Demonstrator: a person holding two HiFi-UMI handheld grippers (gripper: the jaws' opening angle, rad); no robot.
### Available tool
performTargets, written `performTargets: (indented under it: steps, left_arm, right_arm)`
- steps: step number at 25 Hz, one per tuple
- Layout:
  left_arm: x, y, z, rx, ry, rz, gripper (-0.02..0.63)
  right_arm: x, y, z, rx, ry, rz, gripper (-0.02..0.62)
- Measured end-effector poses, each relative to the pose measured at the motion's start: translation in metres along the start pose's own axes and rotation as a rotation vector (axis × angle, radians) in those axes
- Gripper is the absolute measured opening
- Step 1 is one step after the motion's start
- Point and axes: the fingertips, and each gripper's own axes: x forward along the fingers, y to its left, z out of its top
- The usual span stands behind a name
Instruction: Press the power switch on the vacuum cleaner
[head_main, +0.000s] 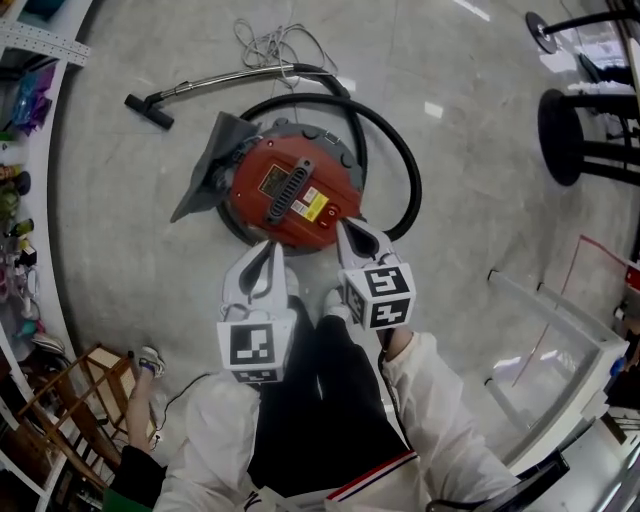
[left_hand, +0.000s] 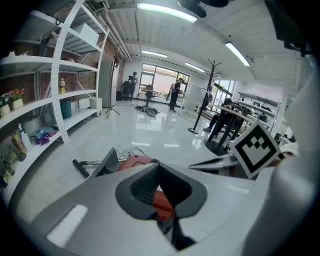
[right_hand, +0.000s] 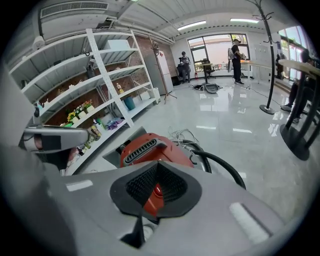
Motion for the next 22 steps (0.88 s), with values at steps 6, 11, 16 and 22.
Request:
performTargets:
  steps: [6,11,16,22]
  left_arm:
    - [0.001,0.009,-0.003,-0.011,0.003,0.013,0.0]
    - [0.002,0.011,-0.005,-0.019,0.006,0.012,0.0]
    - [0.002,0.014,-0.007,-0.022,0.01,0.013,0.0]
    - [0.002,0.015,-0.008,-0.023,0.012,0.007,0.0]
  right_arm:
    - [0.022,-0.006,-0.016,-0.02,0.055,-0.008,0.0]
    - [0.033,-0.015,-0.026,-0.033,0.082,-0.027,0.0]
    - [0.045,-0.016,-0.034,-0.049,0.11,-0.033,0.0]
    - [0.052,-0.022,-0.043,-0.044,0.152,-0.049,0.0]
